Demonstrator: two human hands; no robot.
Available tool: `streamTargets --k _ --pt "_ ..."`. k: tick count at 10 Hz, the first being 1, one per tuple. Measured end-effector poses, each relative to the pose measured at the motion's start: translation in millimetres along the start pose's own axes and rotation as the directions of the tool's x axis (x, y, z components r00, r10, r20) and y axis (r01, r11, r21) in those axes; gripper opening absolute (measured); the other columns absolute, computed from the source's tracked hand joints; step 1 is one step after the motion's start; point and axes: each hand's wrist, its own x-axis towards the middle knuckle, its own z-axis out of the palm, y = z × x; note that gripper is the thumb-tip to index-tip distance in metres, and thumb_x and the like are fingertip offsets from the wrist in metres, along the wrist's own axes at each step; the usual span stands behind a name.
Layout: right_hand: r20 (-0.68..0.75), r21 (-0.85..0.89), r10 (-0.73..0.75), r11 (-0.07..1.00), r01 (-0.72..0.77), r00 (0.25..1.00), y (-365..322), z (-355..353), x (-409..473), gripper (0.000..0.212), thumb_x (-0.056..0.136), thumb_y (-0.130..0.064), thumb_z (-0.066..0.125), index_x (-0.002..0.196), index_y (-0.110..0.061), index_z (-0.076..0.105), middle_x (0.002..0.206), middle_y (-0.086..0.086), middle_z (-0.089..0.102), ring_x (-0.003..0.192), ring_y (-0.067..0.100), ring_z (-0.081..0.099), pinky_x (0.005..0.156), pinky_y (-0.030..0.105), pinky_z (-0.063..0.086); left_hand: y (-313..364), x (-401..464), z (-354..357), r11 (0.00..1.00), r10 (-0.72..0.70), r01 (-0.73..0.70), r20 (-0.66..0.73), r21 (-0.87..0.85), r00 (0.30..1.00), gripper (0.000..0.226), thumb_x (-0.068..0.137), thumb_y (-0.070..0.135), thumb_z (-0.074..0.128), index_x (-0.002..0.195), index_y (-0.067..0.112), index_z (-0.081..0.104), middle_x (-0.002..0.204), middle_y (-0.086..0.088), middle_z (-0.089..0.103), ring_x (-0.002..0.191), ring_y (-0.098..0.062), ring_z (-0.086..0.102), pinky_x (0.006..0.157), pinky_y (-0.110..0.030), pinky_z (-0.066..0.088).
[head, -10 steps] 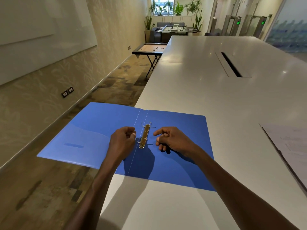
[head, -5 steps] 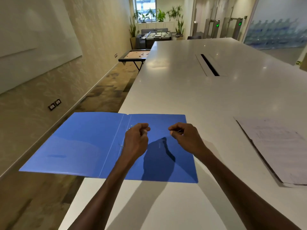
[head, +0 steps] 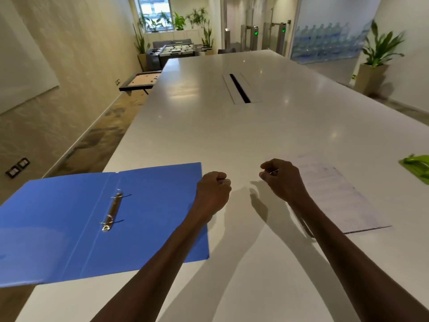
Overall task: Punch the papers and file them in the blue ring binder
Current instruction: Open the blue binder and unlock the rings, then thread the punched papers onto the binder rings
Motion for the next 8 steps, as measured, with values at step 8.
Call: streamTargets --k 8 --pt "-0.063 -0.604 0.398 0.715 -0.353 0.915 111 -99 39 0.074 0.073 -0.061 0.07 0.11 0.001 0.056 0.122 0.03 0.047 0.115 0.042 0.042 0.09 0.045 0.043 50 20 143 0.957 -0.254 0.265 0.101 -0.116 0.962 0.01 0.081 0.001 0.043 0.078 0.003 0.052 0.075 -0.006 0.057 0.047 -0.01 0.038 0.037 -0.015 0.027"
